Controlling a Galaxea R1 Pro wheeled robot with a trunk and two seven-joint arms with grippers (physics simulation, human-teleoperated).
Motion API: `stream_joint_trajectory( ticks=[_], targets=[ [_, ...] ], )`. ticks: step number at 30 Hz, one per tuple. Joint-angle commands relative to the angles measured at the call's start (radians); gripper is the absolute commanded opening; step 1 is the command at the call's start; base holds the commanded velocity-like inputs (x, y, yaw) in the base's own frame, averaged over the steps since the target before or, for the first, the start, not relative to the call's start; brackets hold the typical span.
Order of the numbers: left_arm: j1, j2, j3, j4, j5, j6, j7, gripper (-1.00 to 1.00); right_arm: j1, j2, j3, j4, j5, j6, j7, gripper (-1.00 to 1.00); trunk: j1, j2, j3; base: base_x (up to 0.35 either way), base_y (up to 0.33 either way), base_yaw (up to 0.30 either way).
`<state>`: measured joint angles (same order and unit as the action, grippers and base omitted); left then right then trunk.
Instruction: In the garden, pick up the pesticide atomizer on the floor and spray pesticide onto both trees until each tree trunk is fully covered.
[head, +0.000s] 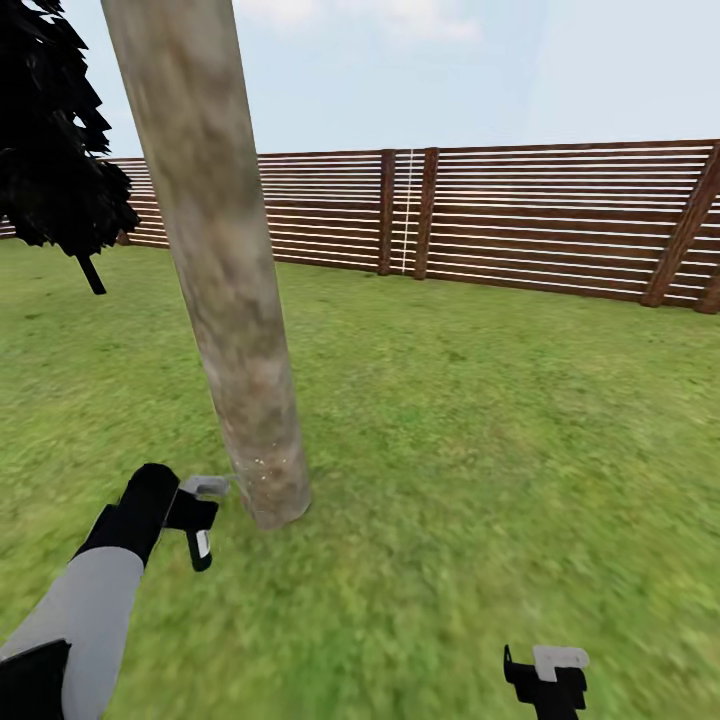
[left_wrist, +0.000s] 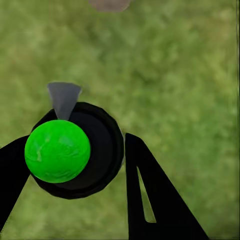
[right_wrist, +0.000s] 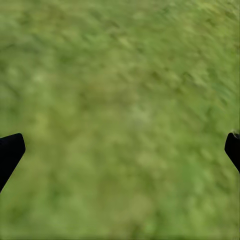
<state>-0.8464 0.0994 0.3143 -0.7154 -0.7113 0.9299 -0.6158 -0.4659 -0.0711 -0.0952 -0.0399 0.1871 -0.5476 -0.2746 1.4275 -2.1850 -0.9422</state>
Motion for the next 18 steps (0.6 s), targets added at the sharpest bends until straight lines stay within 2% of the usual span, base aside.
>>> stream_joint_trajectory(
  ticks=[1,3,4,5,7,8,9,10,11,13,15,18],
  targets=[
    [-0.005,-0.008,-0.037,0.0,-0.003,0.002,-0.005,-1.0,0.0,-0.001,0.0,0.0,0.0,0.0,0.0,1.0,0.0,0.0,0.0,0.0,0.0,0.0],
    [-0.014,-0.043,-0.086,-0.002,0.0,0.007,-0.009,-1.0,0.0,-0.001,0.0,0.0,0.0,0.0,0.0,1.0,0.0,0.0,0.0,0.0,0.0,0.0],
    [-0.016,-0.065,-0.098,-0.008,0.001,0.012,-0.01,-1.0,0.0,-0.001,0.0,0.0,0.0,0.0,0.0,1.0,0.0,0.0,0.0,0.0,0.0,0.0],
    [-0.016,-0.071,-0.103,-0.01,0.002,0.02,-0.011,-1.0,0.0,-0.001,0.0,0.0,0.0,0.0,0.0,1.0,0.0,0.0,0.0,0.0,0.0,0.0],
    [-0.017,-0.063,-0.103,-0.013,0.001,0.038,-0.012,-1.0,0.0,-0.001,0.0,0.0,0.0,0.0,0.0,1.0,0.0,0.0,0.0,0.0,0.0,0.0],
    [-0.02,-0.048,-0.102,-0.014,-0.001,0.042,-0.013,-1.0,0.0,-0.001,0.0,0.0,0.0,0.0,0.0,1.0,0.0,0.0,0.0,0.0,0.0,0.0],
    [-0.028,-0.006,-0.1,-0.014,0.002,0.046,-0.014,-1.0,0.0,-0.001,0.0,0.0,0.0,0.0,0.0,1.0,0.0,0.0,0.0,0.0,0.0,0.0],
    [-0.036,0.02,-0.1,-0.014,0.004,0.047,-0.015,-1.0,0.001,-0.001,0.0,0.0,0.0,0.0,0.0,1.0,0.0,0.0,0.0,0.0,0.0,0.0],
    [-0.039,0.026,-0.101,-0.013,0.004,0.047,-0.015,-1.0,0.0,-0.001,0.0,0.0,0.0,0.0,0.0,1.0,0.0,0.0,0.0,0.0,0.0,0.0],
    [-0.043,0.024,-0.104,-0.014,0.004,0.049,-0.015,-1.0,0.001,-0.001,0.0,0.0,0.0,0.0,0.0,1.0,0.0,0.0,0.0,0.0,0.0,0.0],
    [-0.071,-0.003,-0.107,-0.014,0.003,0.072,-0.015,-1.0,0.0,-0.002,0.0,0.0,0.0,0.0,0.0,1.0,0.0,0.0,0.0,0.0,0.0,0.0],
    [-0.114,-0.019,-0.108,-0.013,0.004,0.082,-0.015,-1.0,0.001,-0.002,0.0,0.0,0.0,0.0,0.0,1.0,0.0,0.0,0.0,0.0,0.0,0.022]
  ],
)
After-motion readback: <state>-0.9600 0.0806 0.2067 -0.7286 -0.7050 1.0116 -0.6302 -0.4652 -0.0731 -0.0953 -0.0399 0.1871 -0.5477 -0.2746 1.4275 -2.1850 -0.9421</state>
